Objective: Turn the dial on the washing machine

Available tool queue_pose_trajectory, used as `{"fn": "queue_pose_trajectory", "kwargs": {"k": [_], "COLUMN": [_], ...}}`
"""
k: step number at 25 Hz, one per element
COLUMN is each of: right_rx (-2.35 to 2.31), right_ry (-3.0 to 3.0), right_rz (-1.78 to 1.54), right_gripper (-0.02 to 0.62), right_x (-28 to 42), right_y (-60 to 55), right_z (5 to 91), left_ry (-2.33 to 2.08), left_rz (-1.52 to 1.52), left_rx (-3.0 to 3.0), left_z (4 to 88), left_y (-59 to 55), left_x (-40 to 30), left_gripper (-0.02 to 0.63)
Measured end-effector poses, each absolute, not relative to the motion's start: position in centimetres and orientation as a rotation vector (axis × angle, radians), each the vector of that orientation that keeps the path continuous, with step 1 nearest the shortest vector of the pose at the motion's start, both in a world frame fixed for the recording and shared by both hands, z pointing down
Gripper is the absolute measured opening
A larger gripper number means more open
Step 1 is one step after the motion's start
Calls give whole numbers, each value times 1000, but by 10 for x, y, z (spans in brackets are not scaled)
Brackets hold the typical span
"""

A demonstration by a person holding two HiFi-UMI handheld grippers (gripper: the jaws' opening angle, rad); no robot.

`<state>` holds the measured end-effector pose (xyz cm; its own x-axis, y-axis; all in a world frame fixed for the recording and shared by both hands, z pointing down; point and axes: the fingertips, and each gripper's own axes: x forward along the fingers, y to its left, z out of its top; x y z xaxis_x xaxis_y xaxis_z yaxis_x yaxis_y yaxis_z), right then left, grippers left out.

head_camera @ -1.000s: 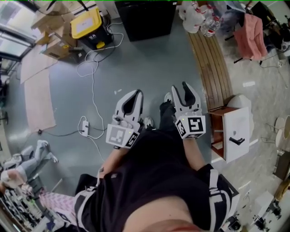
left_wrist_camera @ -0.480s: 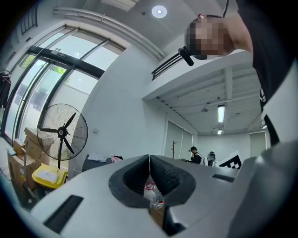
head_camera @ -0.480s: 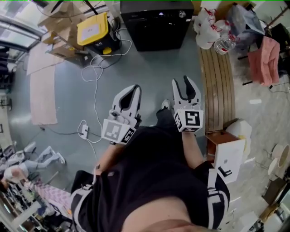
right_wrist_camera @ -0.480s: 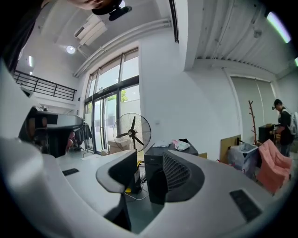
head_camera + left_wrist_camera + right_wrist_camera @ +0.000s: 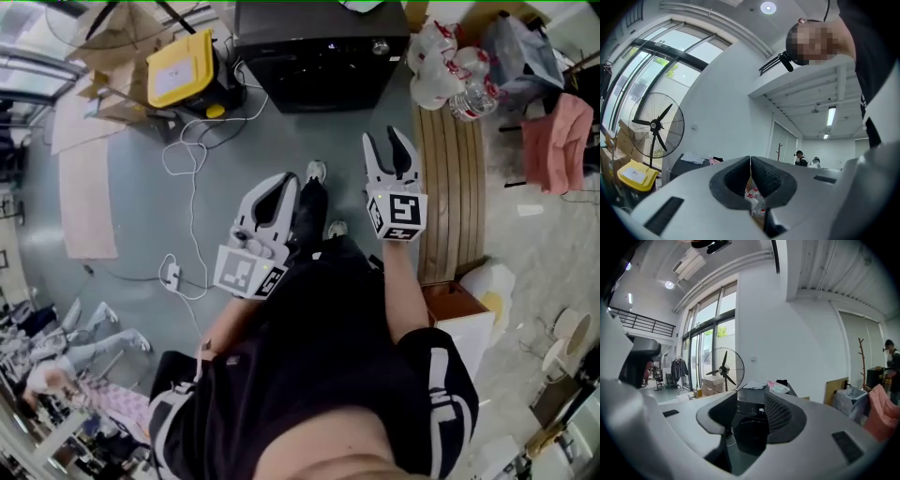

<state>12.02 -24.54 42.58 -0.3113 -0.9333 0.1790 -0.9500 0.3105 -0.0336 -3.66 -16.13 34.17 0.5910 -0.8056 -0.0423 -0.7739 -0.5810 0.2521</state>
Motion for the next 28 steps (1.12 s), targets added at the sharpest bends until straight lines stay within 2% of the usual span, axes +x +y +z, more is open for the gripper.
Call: {"fn": "queue_pose_trajectory", "kwargs": {"k": [10, 15, 23, 28], "right_rx": [1773, 1790, 1698, 1661], "right_ry": [-2289, -2181, -1988, -1990], "right_rz": [295, 380, 391, 356], "right_gripper": [206, 270, 311, 321], "right_x": [160, 199, 253, 257], "right_y": [-543, -665, -772, -789], "right_z": [557, 653, 798, 820], "left_ry": [-1211, -1185, -1092, -1062], "left_rz": [-205, -134, -93, -81], "left_rx": [2601, 2570, 2517, 2510], "left_z": [399, 447, 531, 548], "left_y": [-431, -542, -639, -657], "left_x": [-19, -4, 40, 53], "left_gripper": [23, 23, 23, 23]}}
